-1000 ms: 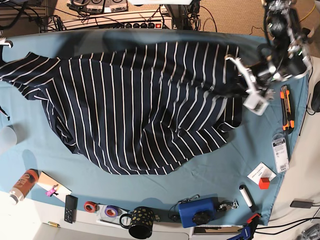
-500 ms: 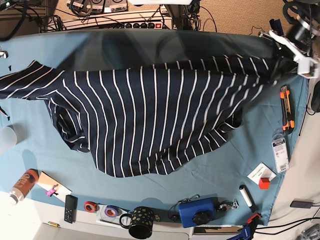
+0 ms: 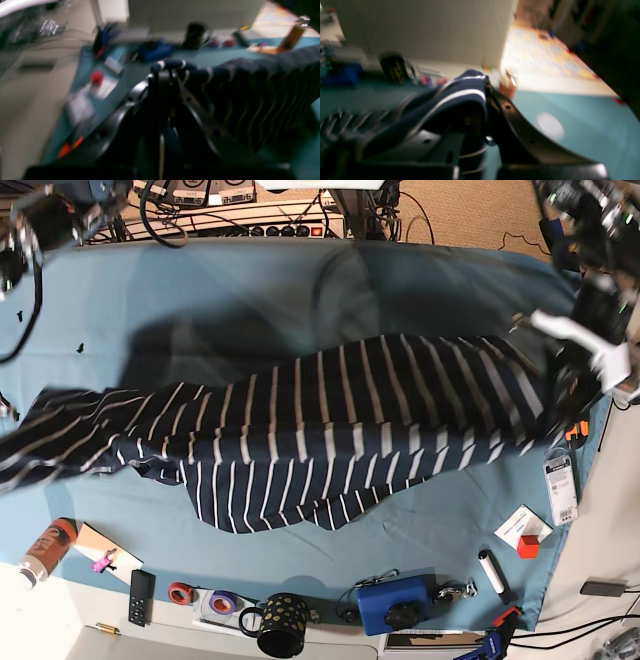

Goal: Layout the t-shirt on the table in an organized manner, then fold the t-shirt properly
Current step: 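Lift the striped shirt high with both grippers and shake it out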

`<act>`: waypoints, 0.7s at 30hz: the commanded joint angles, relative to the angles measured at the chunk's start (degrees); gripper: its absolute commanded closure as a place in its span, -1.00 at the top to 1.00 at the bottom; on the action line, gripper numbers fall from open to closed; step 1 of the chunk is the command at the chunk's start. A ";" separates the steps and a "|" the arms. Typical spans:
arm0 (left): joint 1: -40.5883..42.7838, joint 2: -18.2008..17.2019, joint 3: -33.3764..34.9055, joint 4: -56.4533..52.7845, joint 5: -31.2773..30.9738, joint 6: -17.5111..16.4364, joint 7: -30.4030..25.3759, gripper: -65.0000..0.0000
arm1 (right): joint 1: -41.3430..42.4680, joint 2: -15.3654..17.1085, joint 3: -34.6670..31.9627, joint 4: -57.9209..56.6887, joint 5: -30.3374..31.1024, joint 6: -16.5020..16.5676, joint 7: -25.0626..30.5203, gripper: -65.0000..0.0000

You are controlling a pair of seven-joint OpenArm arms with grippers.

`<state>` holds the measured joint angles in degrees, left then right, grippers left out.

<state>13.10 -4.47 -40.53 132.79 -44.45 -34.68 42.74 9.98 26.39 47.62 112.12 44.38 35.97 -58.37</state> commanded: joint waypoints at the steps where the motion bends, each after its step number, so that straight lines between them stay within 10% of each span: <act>1: -2.34 -0.48 2.25 -0.77 1.31 0.33 -1.73 -1.00 | 2.99 1.38 -2.05 -0.94 -0.33 -0.81 2.62 -1.00; 8: -23.96 -0.46 14.84 -18.05 14.21 3.06 -4.37 -1.00 | 20.79 1.38 -17.59 -21.81 -6.29 -2.99 7.65 -1.00; 14: -37.64 -1.27 13.86 -23.26 13.25 3.78 -2.64 -1.00 | 34.23 0.92 -21.31 -30.75 -4.57 -3.65 6.88 -1.00; 21: -43.60 -10.21 8.76 -21.75 9.05 4.39 -1.14 -1.00 | 47.39 0.92 -19.28 -25.92 -2.14 -3.69 0.57 -1.00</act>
<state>-28.64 -14.28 -31.92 110.26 -34.74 -30.41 43.29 55.44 26.55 28.34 85.45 41.15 32.49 -59.96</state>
